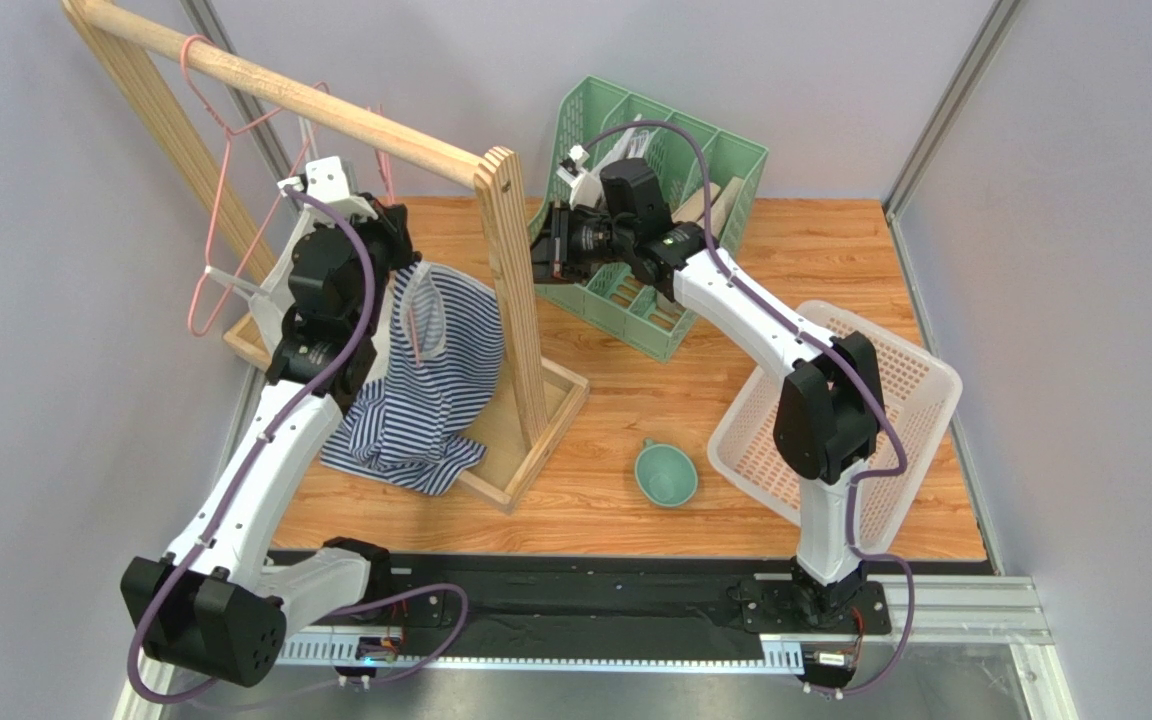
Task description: Remove the tank top from the hanger
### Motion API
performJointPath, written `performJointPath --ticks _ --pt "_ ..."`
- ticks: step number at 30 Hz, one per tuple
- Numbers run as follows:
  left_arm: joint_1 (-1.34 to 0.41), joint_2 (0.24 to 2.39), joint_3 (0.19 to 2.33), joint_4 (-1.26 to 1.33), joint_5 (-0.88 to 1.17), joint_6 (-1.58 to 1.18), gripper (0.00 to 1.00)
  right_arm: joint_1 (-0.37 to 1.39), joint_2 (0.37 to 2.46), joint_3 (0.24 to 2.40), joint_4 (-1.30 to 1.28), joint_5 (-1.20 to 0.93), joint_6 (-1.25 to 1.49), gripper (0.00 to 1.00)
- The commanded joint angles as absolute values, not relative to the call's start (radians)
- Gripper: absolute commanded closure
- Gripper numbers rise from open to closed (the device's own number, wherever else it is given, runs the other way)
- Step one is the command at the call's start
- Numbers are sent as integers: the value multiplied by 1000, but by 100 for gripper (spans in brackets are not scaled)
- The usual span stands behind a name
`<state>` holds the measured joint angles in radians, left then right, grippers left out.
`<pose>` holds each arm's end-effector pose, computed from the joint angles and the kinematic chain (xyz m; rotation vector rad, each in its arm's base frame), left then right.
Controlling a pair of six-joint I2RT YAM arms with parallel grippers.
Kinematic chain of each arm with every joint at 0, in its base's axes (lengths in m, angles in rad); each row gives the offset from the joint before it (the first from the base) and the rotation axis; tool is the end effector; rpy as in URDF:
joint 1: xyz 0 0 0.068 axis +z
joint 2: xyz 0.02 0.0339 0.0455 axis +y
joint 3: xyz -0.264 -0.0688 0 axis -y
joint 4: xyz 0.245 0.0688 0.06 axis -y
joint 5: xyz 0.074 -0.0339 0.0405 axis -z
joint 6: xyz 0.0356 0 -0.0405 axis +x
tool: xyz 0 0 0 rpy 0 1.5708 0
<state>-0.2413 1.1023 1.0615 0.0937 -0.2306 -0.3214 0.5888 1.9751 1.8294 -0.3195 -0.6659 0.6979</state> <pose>0.2511 -0.0534 0.4048 -0.2454 1.5057 -0.2748 0.3754 0.2772 0.3343 -0.3508 2.2351 1.4311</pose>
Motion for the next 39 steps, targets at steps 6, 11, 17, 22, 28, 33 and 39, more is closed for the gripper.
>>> performJointPath --ticks 6,11,17,22,28,33,39 --pt "-236 1063 1120 14 -248 -383 100 604 1951 1859 -310 -667 693 94" --pt "-236 1066 1140 -32 -261 -371 97 607 1950 1855 -311 -667 693 92" --pt "-236 1058 1135 -31 -275 -370 87 607 1944 1848 -311 -667 692 92" --pt "-238 1062 1144 -46 -293 -365 100 609 1937 1842 -313 -666 690 91" --pt "-236 1035 1098 40 -290 -341 100 615 1945 1841 -311 -667 690 91" --pt "-236 1094 1204 -233 -239 -400 96 630 1931 1825 -330 -663 664 91" --pt "-227 1196 1186 -494 -258 -529 80 646 1884 1735 -402 -615 574 91"
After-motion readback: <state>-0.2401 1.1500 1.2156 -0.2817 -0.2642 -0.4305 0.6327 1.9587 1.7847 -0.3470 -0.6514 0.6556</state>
